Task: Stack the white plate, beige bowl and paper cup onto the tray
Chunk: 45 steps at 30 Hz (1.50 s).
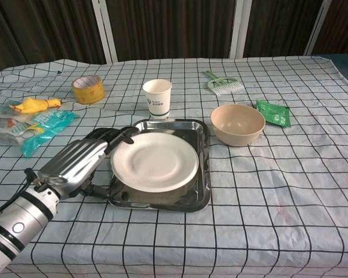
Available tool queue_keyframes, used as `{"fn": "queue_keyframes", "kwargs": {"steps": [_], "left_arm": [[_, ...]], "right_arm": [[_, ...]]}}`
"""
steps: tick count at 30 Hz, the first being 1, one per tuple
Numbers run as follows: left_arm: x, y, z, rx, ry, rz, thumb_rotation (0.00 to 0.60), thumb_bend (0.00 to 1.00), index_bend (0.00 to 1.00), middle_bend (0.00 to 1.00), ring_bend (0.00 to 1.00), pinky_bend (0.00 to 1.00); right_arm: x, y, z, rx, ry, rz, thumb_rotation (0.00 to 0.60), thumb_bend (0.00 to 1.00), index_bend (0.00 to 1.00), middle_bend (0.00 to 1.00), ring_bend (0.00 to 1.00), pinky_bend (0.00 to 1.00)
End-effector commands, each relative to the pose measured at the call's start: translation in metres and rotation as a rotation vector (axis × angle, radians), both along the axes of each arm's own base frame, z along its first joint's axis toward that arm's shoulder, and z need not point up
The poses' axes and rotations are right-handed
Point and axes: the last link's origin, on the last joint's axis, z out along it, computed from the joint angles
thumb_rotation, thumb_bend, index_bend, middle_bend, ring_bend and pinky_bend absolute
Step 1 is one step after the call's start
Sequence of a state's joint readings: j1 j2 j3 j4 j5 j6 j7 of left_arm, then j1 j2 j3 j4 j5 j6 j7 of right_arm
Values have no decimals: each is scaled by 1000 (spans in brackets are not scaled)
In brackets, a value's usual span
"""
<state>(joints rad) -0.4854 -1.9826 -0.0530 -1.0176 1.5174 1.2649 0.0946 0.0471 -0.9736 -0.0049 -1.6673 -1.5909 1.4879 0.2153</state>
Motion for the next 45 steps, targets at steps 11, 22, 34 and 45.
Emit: {"fn": "queue_keyframes", "kwargs": {"steps": [11, 22, 34, 45], "left_arm": [[-4, 0, 14, -36, 36, 45, 600, 364, 56, 160, 43, 27], [-1, -1, 17, -5, 127, 41, 600, 394, 0, 114, 16, 20], [0, -13, 38, 23, 235, -28, 600, 517, 0, 78, 0, 0], [-20, -5, 53, 52, 251, 55, 600, 835, 0, 239, 46, 0]], "right_arm": [[0, 2, 0, 1, 2, 3, 600, 268, 0, 0, 0, 0], [-1, 3, 0, 11, 5, 7, 600, 268, 0, 0, 0, 0], [1, 3, -1, 12, 3, 15, 600, 268, 0, 0, 0, 0], [2, 4, -4, 26, 12, 24, 600, 268, 0, 0, 0, 0]]}}
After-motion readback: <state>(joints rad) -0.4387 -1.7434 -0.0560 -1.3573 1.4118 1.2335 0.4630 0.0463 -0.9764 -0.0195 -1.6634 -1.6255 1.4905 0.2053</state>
